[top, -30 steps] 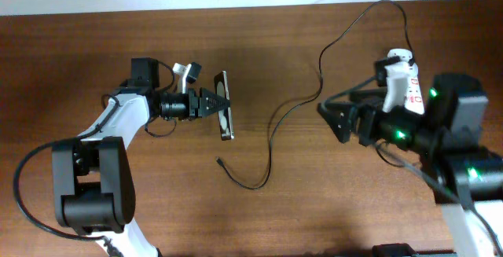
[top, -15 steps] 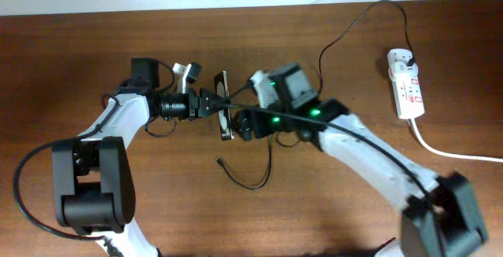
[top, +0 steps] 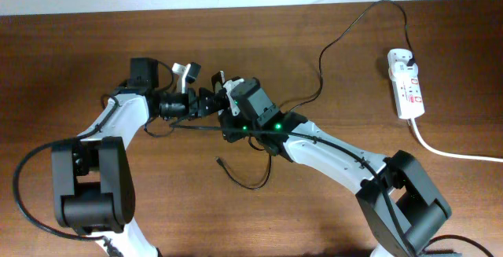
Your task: Plug charger to phone and switch on socket
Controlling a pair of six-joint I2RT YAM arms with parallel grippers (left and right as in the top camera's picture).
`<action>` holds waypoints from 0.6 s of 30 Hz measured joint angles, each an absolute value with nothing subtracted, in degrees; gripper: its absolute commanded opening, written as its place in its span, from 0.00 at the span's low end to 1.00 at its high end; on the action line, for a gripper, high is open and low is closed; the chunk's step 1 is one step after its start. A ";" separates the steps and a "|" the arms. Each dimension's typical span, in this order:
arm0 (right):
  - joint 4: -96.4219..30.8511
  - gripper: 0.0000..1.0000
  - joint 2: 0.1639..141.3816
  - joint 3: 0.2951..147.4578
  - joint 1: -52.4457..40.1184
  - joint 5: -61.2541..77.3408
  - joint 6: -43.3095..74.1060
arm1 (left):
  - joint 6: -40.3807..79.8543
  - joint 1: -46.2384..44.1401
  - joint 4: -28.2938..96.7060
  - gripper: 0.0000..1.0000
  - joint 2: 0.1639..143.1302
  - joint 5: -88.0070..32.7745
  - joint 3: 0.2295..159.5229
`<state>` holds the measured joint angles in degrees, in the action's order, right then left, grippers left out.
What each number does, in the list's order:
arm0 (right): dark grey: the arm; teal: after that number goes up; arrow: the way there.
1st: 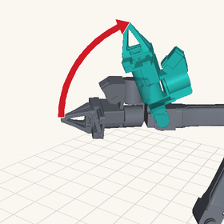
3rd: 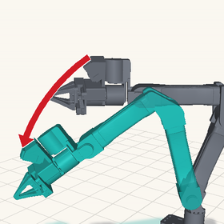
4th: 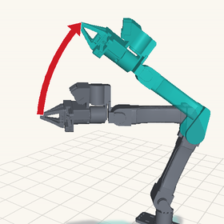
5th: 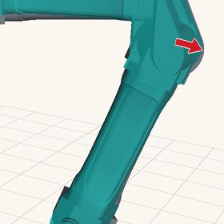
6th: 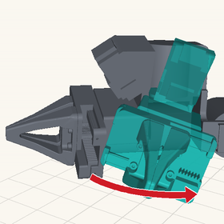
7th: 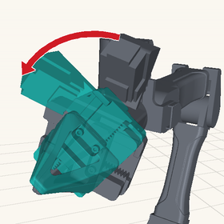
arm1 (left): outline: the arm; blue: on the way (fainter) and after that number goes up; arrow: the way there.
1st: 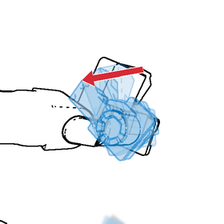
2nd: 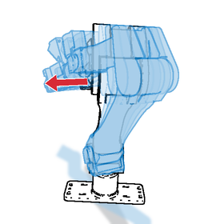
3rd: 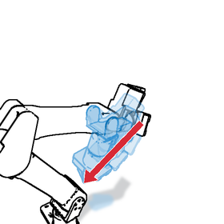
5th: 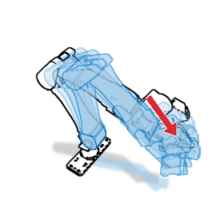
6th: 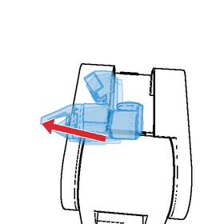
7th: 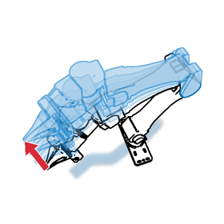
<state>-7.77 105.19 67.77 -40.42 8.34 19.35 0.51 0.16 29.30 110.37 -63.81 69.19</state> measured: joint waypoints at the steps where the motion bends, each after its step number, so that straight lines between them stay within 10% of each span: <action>1: -7.86 0.04 105.21 67.70 -40.10 7.53 19.16 | 0.91 0.34 29.45 0.77 110.34 -63.48 69.19; 5: -8.08 0.04 105.23 67.70 -40.07 10.00 19.20 | 1.26 0.38 29.08 0.92 110.37 -63.61 69.21; 18: 0.91 0.04 96.38 67.68 -28.51 42.15 25.80 | -5.85 2.72 21.56 0.71 104.90 -88.12 69.19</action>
<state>0.91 96.38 67.68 -28.51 42.15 25.80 -5.85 2.72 21.56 104.90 -88.12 69.19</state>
